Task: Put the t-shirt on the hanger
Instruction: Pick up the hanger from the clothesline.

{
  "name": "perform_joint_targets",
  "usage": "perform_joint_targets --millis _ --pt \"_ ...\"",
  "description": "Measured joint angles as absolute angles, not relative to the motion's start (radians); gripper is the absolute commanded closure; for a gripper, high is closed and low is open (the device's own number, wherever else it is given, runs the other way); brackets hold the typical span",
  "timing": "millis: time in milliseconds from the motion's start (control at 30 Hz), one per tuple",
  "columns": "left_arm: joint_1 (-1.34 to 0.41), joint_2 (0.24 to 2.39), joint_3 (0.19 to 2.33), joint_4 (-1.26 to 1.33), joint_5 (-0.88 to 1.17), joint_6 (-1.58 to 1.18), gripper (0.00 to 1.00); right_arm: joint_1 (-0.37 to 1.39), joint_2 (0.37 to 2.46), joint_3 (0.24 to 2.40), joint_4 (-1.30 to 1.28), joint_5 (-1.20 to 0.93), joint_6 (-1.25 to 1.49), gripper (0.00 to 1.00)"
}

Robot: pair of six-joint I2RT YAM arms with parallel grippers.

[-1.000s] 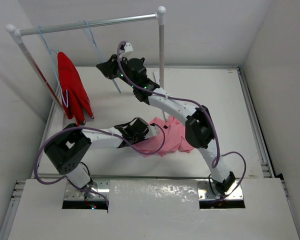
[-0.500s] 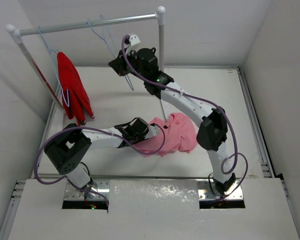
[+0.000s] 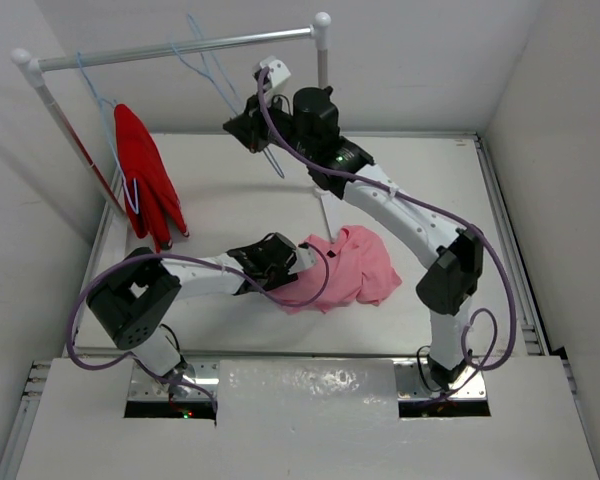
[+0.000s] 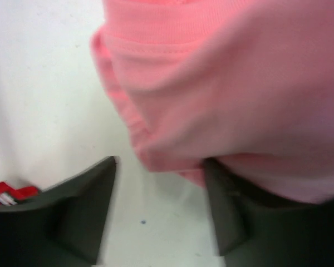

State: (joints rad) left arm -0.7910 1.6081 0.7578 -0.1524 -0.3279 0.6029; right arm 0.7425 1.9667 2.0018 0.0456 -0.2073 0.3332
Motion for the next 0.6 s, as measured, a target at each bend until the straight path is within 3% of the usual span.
perform_joint_targets --millis 133,333,600 --pt "-0.784 1.594 0.758 -0.142 -0.340 0.602 0.25 0.740 1.857 1.850 -0.037 -0.221 0.274 1.00" --pt "-0.783 1.535 0.740 -0.139 -0.325 0.603 0.21 0.702 1.583 1.556 -0.161 -0.244 0.225 1.00" --pt "-0.800 1.351 0.725 -0.107 -0.248 0.627 0.17 0.419 1.260 1.168 -0.193 -0.333 0.263 1.00"
